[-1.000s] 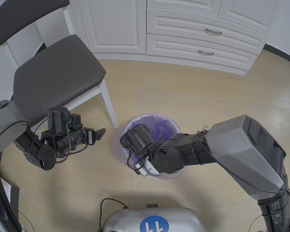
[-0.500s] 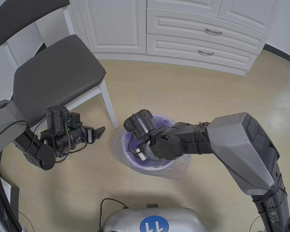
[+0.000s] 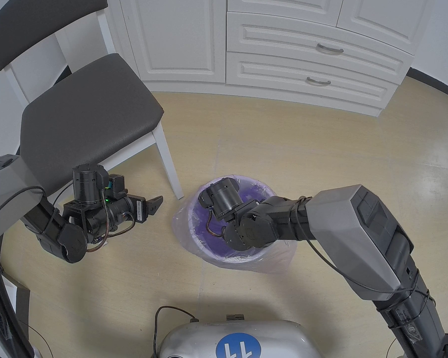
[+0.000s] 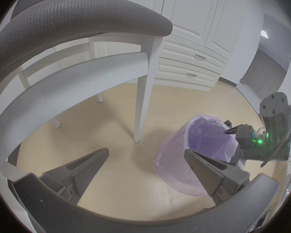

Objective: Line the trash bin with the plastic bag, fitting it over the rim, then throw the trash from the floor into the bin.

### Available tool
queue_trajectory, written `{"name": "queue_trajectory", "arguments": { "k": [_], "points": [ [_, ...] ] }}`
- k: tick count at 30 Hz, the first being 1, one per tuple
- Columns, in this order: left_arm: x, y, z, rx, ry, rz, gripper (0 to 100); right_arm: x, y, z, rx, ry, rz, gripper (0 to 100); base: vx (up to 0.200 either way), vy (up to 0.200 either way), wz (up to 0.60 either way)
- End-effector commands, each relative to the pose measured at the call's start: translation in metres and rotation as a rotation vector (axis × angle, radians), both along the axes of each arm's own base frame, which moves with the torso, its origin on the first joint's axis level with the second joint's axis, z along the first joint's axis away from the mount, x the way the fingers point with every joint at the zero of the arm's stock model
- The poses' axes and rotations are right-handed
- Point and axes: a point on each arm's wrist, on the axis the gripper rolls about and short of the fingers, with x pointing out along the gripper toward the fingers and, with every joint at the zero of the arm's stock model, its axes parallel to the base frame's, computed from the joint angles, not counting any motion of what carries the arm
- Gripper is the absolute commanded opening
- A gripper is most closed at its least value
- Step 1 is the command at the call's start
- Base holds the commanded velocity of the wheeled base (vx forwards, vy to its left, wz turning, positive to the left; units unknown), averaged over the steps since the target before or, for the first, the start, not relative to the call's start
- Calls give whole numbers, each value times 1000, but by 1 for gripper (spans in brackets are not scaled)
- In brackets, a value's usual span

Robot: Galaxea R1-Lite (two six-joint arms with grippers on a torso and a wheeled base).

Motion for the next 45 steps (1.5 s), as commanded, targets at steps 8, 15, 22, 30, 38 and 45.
{"name": "queue_trajectory", "arguments": {
  "k": [8,15,22,30,38,45],
  "points": [
    [-1,0,2,-2,-5,1,100,-21,-7,10,-113,14,4,100,0,0,0],
    [-2,0,3,-4,-14,1,100,-33,-19,10,-196,44,-34,100,0,0,0],
    [-1,1,4,-9,-27,3,100,-45,-26,17,-224,96,-76,100,0,0,0],
    [-3,1,8,-12,-37,1,100,-70,-18,26,-230,129,-64,100,0,0,0],
    [-5,3,15,-19,-51,2,100,-90,-9,16,-271,181,-51,100,0,0,0],
    [-5,4,15,-22,-53,4,100,-86,7,38,-179,110,-43,100,0,0,0]
  ]
}}
